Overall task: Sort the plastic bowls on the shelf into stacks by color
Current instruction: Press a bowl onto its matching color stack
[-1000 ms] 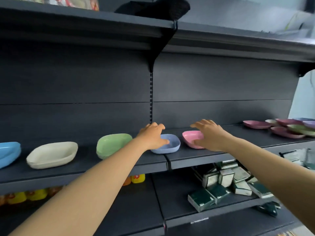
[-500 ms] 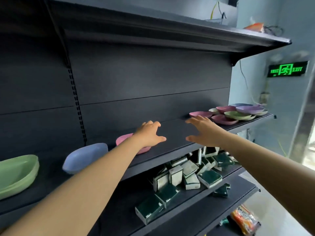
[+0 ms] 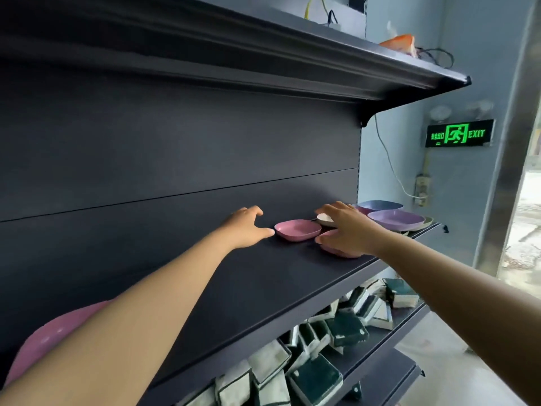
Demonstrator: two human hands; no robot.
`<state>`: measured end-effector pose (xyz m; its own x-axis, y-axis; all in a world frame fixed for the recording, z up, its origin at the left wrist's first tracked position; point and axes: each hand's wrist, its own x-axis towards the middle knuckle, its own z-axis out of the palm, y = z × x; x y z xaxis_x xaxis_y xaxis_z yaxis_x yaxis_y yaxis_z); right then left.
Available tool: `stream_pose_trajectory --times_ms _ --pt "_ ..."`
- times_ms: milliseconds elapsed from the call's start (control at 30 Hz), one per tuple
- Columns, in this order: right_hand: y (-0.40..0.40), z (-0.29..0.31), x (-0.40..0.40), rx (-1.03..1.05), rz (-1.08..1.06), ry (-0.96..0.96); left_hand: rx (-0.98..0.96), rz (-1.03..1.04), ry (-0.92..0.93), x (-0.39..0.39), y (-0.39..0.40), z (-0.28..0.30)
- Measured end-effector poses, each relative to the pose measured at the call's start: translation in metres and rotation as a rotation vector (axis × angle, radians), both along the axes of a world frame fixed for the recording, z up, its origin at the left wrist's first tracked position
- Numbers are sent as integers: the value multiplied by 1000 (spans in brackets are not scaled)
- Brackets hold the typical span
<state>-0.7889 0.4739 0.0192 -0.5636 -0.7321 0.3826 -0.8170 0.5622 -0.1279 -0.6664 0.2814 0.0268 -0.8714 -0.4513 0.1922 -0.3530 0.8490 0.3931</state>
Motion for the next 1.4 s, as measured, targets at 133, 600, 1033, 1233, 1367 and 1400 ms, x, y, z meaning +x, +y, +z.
stream_pose_trajectory --times_ms 133,600,1033,1233,1367,1400 --pt "17 -2 -60 4 -17 0 10 -26 -9 -64 15 -4" --pt "95 -11 -326 22 -30 -213 266 173 -33 -253 80 -43" --pt "73 -29 -407 135 269 -563 612 464 31 -300 106 -78" --pt "57 -49 -435 58 231 -913 717 465 119 -308 94 -94" --pt "43 -55 -442 -20 314 -1086 846 487 247 -298 102 -82" --pt "43 -50 -432 -62 329 -1135 875 510 292 -293 101 -79"
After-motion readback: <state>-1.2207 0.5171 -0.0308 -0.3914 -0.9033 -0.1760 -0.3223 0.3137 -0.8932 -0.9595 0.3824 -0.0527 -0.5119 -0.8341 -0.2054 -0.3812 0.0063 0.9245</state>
